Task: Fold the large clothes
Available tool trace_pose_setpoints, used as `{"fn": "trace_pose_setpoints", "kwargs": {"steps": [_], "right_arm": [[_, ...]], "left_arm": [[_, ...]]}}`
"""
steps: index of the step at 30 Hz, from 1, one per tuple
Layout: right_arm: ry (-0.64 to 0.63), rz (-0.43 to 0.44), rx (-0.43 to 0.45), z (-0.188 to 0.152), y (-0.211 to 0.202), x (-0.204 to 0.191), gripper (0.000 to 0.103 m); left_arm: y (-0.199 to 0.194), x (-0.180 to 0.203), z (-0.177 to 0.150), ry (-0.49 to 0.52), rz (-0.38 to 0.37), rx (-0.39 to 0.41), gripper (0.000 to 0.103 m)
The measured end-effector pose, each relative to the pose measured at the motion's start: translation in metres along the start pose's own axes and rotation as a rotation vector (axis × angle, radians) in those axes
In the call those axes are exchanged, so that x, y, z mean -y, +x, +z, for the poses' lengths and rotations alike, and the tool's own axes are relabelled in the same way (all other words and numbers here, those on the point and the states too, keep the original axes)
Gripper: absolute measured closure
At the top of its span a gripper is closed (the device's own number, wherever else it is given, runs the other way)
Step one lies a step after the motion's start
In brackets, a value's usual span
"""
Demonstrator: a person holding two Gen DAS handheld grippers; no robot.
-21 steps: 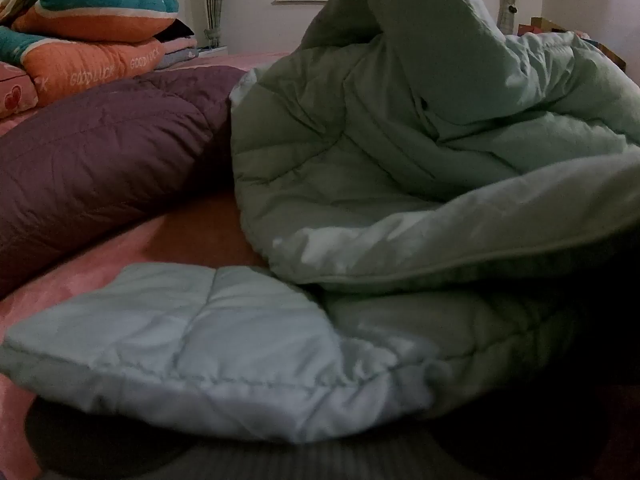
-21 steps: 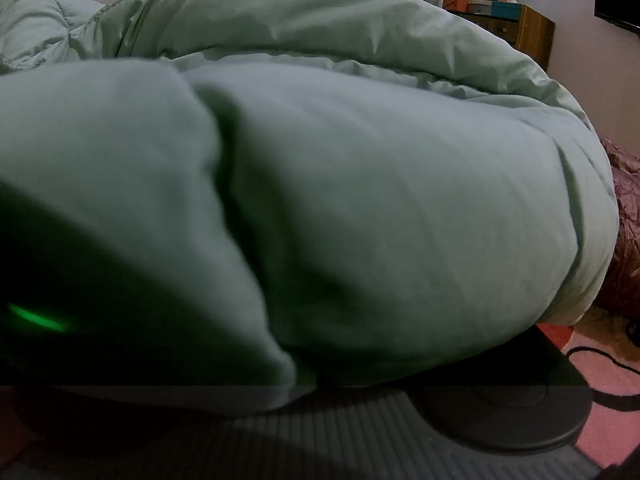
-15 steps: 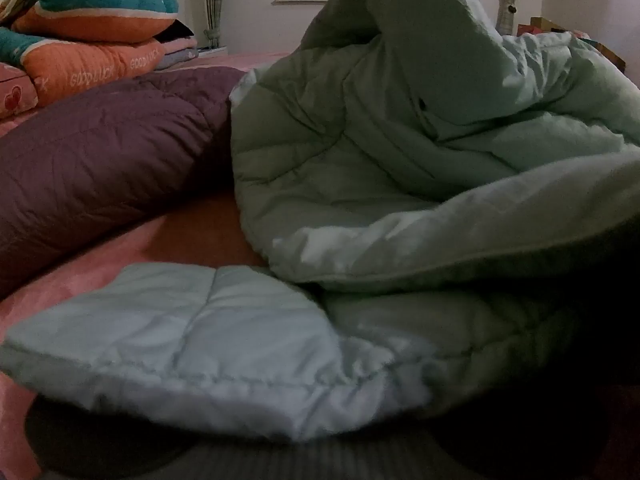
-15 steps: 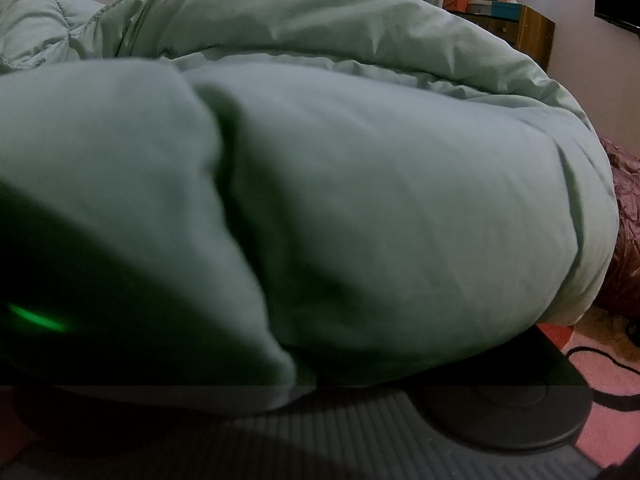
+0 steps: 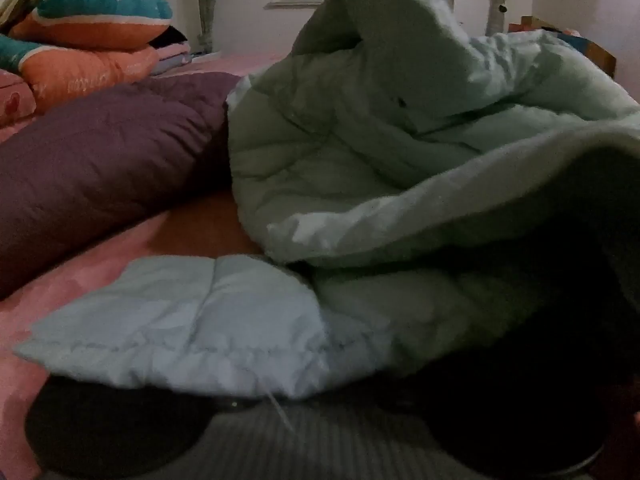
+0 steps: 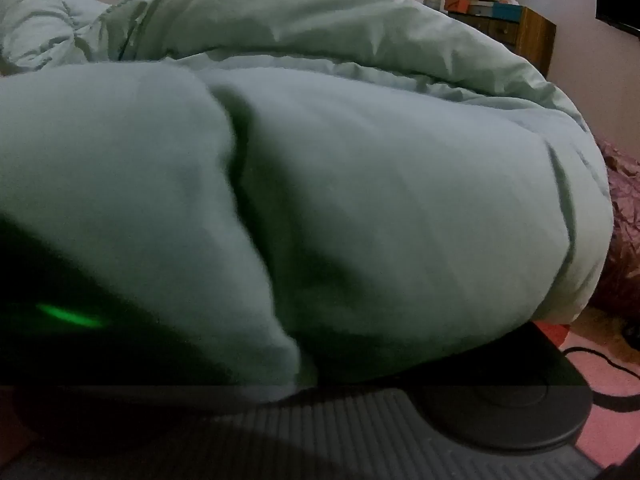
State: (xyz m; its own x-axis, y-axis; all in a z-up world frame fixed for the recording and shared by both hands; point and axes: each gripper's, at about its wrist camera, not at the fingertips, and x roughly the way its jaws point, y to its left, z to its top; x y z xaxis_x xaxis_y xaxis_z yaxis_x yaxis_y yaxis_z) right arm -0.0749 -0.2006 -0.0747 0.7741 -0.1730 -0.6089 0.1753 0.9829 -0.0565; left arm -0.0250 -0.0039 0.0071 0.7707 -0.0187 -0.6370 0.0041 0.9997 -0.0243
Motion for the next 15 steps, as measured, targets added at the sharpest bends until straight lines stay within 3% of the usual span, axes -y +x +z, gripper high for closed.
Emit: {"fn": "trace_pose_setpoints", "kwargs": {"steps": [9,13,15], "right_arm": [[-0.029,0.049,-0.012,-0.013,-0.04,0.027,0.0],[0.039,0.095,-0.021,-0.028,-0.067,0.052,0.0],[0.046,0.078,-0.026,-0.035,-0.086,0.058,0.0]], "left_arm": [[-0.037,-0.002,-0.019,0.07,-0.048,-0.004,0.001],[-0.056,-0.004,-0.022,0.079,-0.055,-0.026,0.001],[-0.068,-0.004,-0.021,0.091,-0.053,-0.016,0.001]]}}
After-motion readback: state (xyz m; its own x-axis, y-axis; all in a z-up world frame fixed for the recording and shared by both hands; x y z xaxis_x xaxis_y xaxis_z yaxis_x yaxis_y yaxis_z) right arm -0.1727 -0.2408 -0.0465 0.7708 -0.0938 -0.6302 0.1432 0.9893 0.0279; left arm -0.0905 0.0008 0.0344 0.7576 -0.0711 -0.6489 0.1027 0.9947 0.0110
